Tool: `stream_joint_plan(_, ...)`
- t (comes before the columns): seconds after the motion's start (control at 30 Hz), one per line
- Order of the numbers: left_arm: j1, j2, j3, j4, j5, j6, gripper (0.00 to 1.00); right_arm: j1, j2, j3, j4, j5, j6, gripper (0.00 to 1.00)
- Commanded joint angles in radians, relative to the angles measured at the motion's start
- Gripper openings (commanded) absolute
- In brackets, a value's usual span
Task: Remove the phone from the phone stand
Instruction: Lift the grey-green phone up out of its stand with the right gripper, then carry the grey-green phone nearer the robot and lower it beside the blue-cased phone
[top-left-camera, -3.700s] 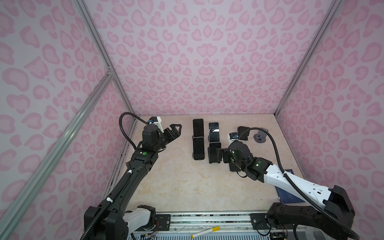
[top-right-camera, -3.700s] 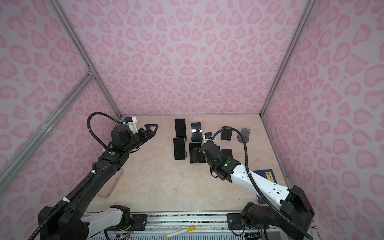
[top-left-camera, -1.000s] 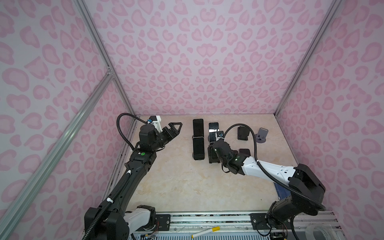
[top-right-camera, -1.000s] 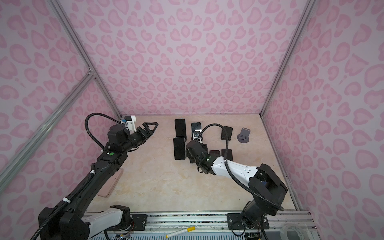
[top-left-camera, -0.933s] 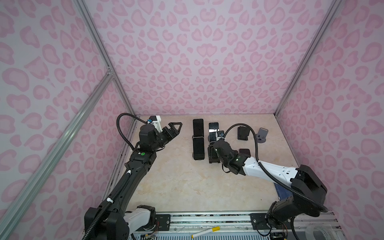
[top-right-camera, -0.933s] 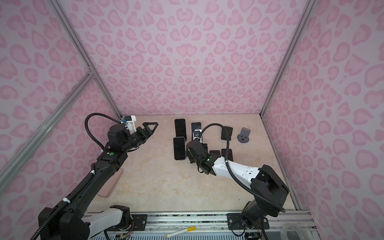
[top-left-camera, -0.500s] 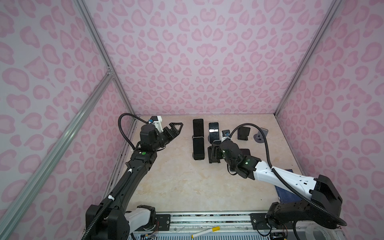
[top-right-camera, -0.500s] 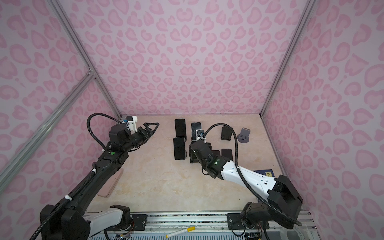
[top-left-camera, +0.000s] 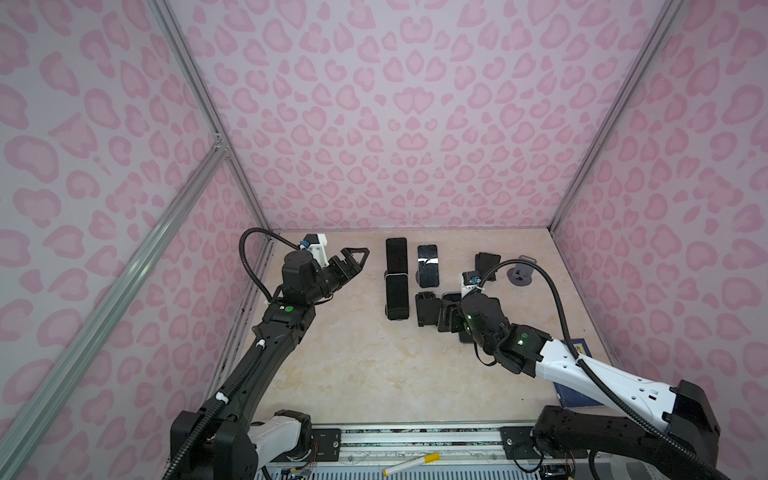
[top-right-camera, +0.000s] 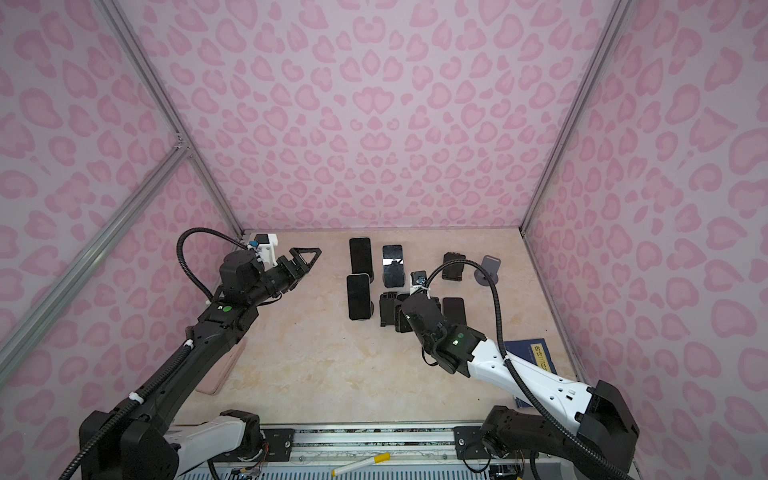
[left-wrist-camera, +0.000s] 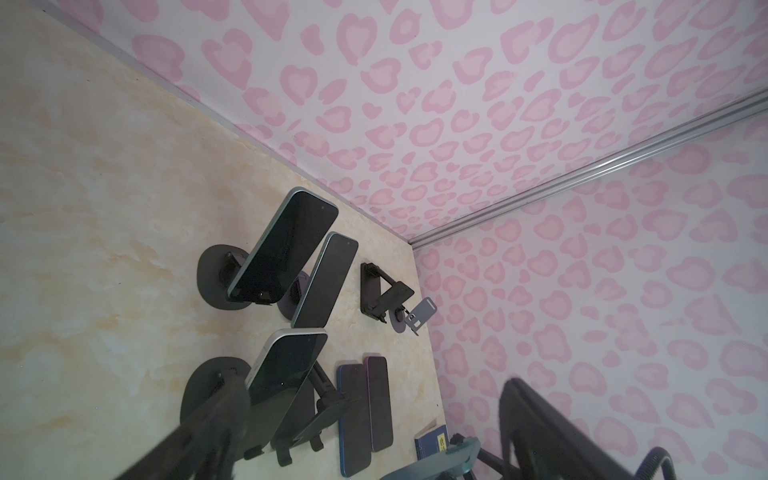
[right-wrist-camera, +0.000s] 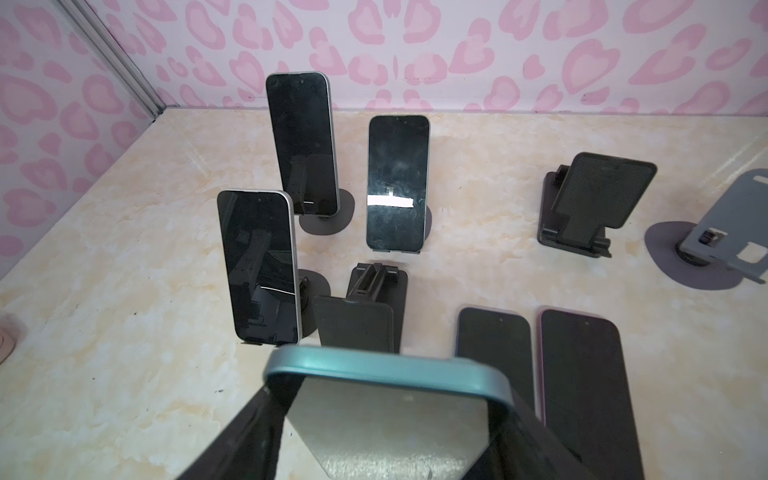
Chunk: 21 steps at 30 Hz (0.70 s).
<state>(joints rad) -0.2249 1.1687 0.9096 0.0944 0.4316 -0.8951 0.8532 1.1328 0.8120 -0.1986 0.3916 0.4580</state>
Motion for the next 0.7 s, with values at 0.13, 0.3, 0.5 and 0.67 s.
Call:
stream_joint_plan(0.13, -0.121, -0.013, 0.001, 0.028, -0.055, 0.057, 0.99, 0.007, -0.089, -0.038, -0.166, 0.014, 0.097, 0.68)
stream_joint_plan(0.3, -0.185, -0.007, 0.013, 0.008, -0.061, 0.09, 1.0, 0.02, -0.131, -0.048, -0.261, -0.023, 0.179, 0.68)
stream_joint_plan(0.5, -0.191, -0.006, 0.015, 0.008, -0.062, 0.089, 0.99, 0.062, -0.129, -0.06, -0.29, -0.028, 0.236, 0.68)
stream_joint_plan(0.67, -0.193, -0.004, 0.015, 0.004, -0.064, 0.089, 0.99, 0.092, -0.079, -0.079, -0.249, -0.074, 0.272, 0.68)
